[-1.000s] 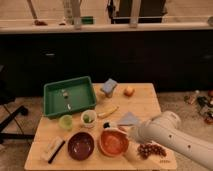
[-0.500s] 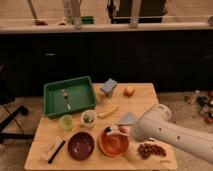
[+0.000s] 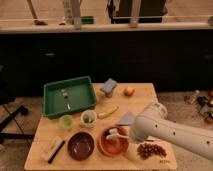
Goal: Wipe red bowl with brush
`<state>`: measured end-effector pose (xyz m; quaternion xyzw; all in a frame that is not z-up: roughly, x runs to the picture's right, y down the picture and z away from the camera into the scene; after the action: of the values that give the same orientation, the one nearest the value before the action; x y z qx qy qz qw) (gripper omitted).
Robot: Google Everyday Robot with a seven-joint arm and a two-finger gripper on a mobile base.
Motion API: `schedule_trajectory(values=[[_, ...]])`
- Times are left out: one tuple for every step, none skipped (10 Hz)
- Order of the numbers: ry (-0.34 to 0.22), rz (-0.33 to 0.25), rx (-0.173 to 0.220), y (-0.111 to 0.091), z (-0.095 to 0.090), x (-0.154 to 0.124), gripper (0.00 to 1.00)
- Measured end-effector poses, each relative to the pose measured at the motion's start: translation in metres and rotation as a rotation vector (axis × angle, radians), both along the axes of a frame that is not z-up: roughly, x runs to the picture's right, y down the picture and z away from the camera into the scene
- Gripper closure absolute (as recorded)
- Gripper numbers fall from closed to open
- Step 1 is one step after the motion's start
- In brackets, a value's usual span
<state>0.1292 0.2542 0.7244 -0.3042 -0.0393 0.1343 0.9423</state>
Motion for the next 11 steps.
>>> schedule_trajectory(values=[[0.001, -0.006, -0.013, 0.004, 0.000, 0.000, 1.00], [-0.002, -0.012, -0.023, 0.011, -0.001, 0.000, 1.00], [-0.001, -0.018, -0.032, 0.022, -0.006, 0.002, 1.00], [0.001, -0.021, -0.040, 0.036, -0.013, 0.004, 1.00], [0.002, -0.026, -0.050, 0.050, -0.020, 0.006, 1.00], [0.005, -0.026, -0.057, 0.062, -0.027, 0.008, 1.00], [0.007, -0.026, -0.062, 0.067, -0.030, 0.010, 1.00], [0.010, -0.025, -0.064, 0.068, -0.030, 0.011, 1.00], [0.017, -0.018, -0.068, 0.066, -0.027, 0.014, 1.00], [0.022, -0.017, -0.070, 0.060, -0.021, 0.017, 1.00], [0.024, -0.016, -0.070, 0.050, -0.012, 0.018, 1.00]])
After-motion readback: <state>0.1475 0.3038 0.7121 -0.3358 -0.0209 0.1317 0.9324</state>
